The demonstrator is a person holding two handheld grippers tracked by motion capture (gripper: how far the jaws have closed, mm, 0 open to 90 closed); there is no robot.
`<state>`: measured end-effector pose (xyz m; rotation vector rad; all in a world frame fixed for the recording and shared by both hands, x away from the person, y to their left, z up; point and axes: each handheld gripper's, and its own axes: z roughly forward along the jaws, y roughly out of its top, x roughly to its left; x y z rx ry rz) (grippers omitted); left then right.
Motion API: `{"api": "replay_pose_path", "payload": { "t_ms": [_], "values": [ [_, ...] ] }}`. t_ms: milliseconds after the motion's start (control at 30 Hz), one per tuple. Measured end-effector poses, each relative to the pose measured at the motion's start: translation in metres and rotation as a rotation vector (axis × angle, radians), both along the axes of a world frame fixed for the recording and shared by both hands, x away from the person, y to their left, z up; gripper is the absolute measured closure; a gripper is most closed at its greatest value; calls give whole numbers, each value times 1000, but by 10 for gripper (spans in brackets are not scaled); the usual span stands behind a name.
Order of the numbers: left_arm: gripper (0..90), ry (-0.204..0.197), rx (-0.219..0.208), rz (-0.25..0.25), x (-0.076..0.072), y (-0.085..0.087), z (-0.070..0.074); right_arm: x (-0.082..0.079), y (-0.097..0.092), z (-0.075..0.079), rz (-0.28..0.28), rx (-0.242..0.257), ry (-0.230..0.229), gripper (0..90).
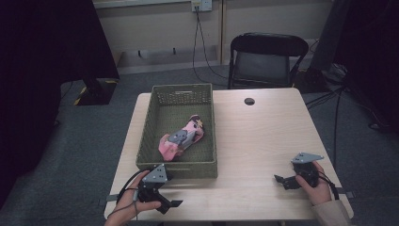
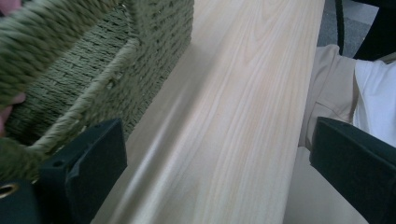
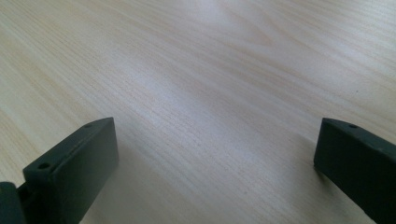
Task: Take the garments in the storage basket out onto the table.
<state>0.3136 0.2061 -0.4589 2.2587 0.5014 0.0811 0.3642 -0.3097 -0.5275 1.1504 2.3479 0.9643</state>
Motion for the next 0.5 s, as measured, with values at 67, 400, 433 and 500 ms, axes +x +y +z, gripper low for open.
{"api": "replay_pose_path", "payload": {
  "t_ms": [67, 400, 433, 500],
  "values": [
    [35, 1, -7, 4, 0, 2, 4, 0, 0, 0, 0, 0, 0, 0],
    [38, 6, -26, -6, 3, 2, 24, 0, 0, 0, 0, 0, 0, 0],
    [38, 7, -33, -3, 4, 1, 28, 0, 0, 0, 0, 0, 0, 0],
    [38, 7, -38, -2, 4, 1, 30, 0, 0, 0, 0, 0, 0, 0]
  ]
}}
